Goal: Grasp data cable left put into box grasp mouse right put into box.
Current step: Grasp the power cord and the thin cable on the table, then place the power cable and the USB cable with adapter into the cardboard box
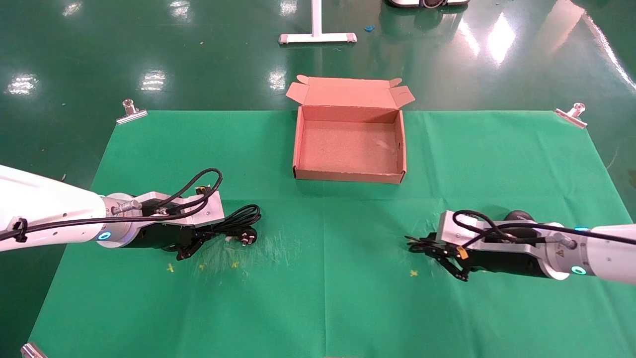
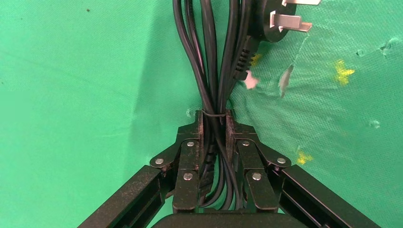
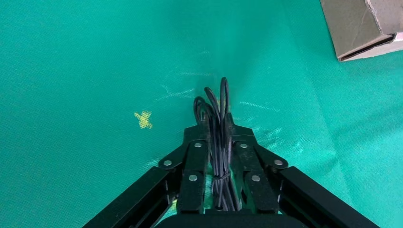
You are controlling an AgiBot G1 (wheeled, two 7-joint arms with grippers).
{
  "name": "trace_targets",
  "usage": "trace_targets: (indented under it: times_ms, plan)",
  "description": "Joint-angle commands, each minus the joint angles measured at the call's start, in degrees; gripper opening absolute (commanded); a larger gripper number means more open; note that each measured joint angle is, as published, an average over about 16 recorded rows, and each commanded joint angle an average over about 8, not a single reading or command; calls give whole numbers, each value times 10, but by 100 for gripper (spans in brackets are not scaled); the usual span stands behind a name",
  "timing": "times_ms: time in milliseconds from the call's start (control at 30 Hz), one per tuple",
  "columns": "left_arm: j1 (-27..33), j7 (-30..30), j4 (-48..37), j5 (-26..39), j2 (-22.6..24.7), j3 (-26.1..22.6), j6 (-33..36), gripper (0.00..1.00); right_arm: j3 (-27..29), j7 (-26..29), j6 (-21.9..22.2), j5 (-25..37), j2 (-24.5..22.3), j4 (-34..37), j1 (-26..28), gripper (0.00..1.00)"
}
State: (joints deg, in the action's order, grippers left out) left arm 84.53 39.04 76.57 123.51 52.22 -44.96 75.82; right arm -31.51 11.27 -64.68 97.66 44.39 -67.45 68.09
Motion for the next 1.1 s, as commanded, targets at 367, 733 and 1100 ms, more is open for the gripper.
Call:
trace_targets:
  times_ms: [367,733,1100]
  plan:
    - [108,-8,-41,-89,35,54,12,0,35,-7,3,-33,-25,-1,44,0]
    - [97,-134,-259,-108,232,39,-182,0,74,-19,-13,-60,-74,8,107,0]
    - [104,-227,-337,-211,262,-78,-278,100,93,-31,-34,-86,-96,22,139,0]
